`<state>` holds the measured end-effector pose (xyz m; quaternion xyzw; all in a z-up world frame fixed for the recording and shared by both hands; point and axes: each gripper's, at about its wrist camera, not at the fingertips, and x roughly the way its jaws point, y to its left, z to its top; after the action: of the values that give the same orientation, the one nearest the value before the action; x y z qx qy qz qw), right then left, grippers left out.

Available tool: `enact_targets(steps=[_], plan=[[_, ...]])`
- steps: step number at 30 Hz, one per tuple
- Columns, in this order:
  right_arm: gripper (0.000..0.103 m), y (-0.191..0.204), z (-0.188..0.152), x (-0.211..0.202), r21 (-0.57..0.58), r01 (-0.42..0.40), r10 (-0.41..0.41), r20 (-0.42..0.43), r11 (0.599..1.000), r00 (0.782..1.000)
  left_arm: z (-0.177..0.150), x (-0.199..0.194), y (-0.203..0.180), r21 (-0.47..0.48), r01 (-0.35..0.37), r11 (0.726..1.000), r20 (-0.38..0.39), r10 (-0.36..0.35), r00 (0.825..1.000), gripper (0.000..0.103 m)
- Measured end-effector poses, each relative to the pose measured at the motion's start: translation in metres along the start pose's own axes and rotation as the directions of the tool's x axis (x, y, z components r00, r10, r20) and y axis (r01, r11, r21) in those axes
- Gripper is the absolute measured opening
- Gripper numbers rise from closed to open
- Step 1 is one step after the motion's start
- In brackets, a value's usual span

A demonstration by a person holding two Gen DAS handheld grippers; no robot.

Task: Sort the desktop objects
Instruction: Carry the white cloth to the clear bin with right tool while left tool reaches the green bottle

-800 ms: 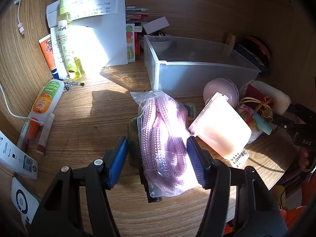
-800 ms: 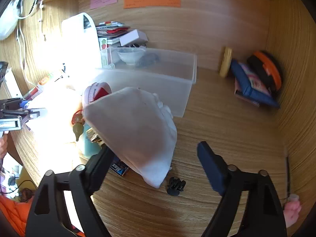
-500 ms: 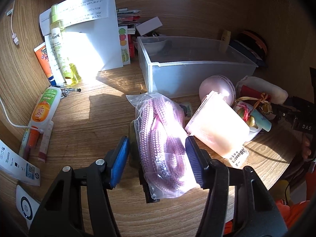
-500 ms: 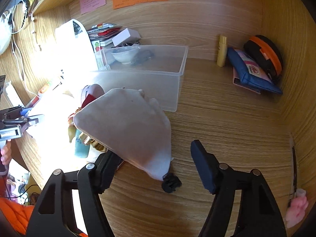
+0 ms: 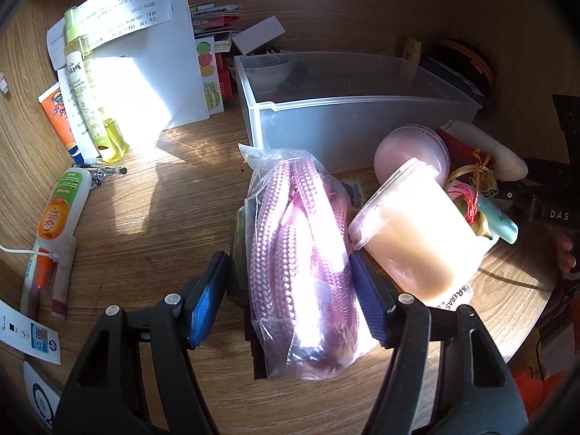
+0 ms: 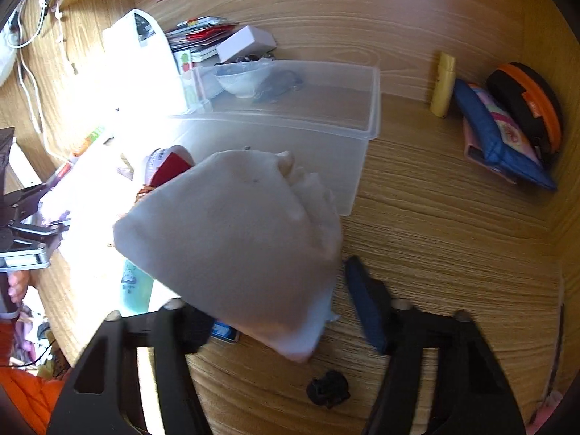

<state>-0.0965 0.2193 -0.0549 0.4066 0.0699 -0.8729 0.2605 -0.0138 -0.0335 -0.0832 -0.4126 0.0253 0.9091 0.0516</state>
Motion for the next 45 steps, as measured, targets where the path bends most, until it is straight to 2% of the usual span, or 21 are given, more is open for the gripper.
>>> enact_targets(steps=[4,7,12,20,34,38,45], plan=[[0.039,-0.004,0.0,-0.004,0.026,-0.019,0.018,0.024,0.999,1.0,0.001,-0.001,0.005,-0.04,0.02,0.999,-0.001,-0.02,1.0,0.059],[0.034,-0.006,-0.001,-0.009,0.036,-0.026,0.025,0.046,0.999,0.999,0.002,-0.002,0.01,-0.064,0.029,0.998,-0.002,-0.029,1.0,0.058],[0.033,-0.01,0.002,-0.018,0.055,-0.033,0.028,0.092,0.998,0.995,0.008,-0.009,0.014,-0.09,0.03,0.995,0.024,-0.028,0.999,0.058],[0.033,-0.008,0.013,-0.036,0.052,-0.05,0.042,0.147,0.997,0.988,0.021,-0.026,0.02,-0.122,0.085,0.989,0.086,-0.074,0.993,0.058],[0.031,-0.001,0.034,-0.067,0.022,-0.096,0.087,0.263,0.995,0.961,0.05,-0.043,0.028,-0.14,0.154,0.978,0.177,-0.128,0.976,0.058],[0.031,0.0,0.041,-0.069,0.017,-0.103,0.094,0.276,0.995,0.956,0.053,-0.04,0.034,-0.152,0.168,0.974,0.168,-0.142,0.976,0.058],[0.031,-0.002,0.044,-0.061,0.02,-0.122,0.113,0.259,0.992,0.959,0.029,-0.028,0.045,-0.167,0.121,0.979,0.105,-0.104,0.989,0.058]])
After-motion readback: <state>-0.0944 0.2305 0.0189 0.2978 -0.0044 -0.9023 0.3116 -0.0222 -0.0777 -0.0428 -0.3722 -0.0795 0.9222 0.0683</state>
